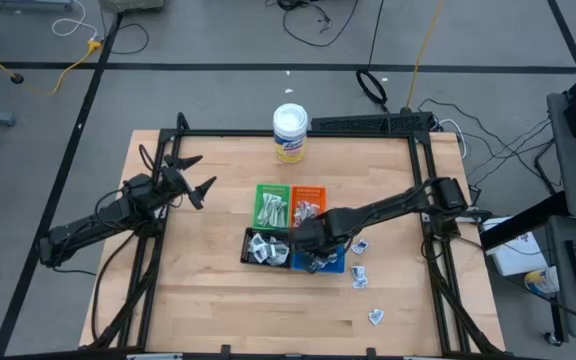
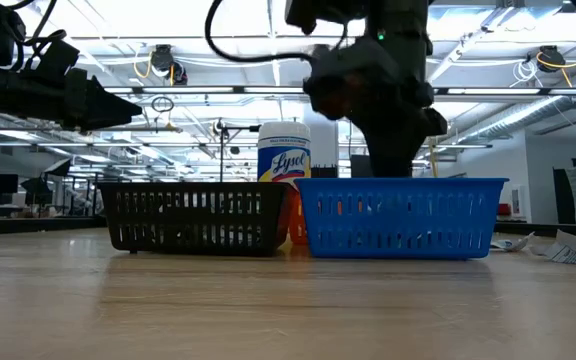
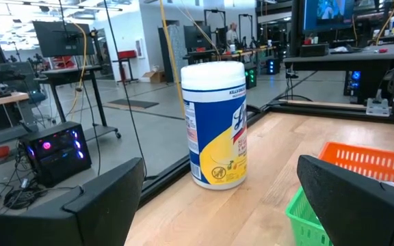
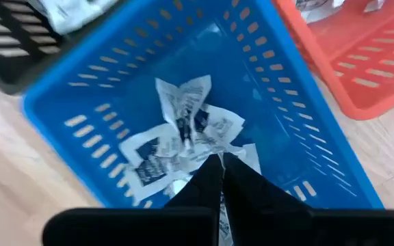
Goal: Pick & Place First Aid Supplies
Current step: Put the alcohol pad into the blue bin
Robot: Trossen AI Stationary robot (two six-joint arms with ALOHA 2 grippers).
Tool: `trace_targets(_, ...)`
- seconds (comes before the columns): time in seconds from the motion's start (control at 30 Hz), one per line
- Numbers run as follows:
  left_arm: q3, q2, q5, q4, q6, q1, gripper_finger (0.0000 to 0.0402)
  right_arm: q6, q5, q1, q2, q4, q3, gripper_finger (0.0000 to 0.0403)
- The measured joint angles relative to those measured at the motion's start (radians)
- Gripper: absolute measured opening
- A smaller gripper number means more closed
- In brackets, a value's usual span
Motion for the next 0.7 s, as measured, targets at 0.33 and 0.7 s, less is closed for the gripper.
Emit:
trace_targets(0.33,0.0,0.0,0.0,0.0,0.0,0.0,0.0392,-0.029,-0.015,0.004,0.019,0.034,-0.001,0.003)
trace_targets(0.7,0.0,0.0,0.0,0.0,0.0,0.0,0.0392,0.018,0.062,0.002,-0.045,0.013,-0.001,0.0197)
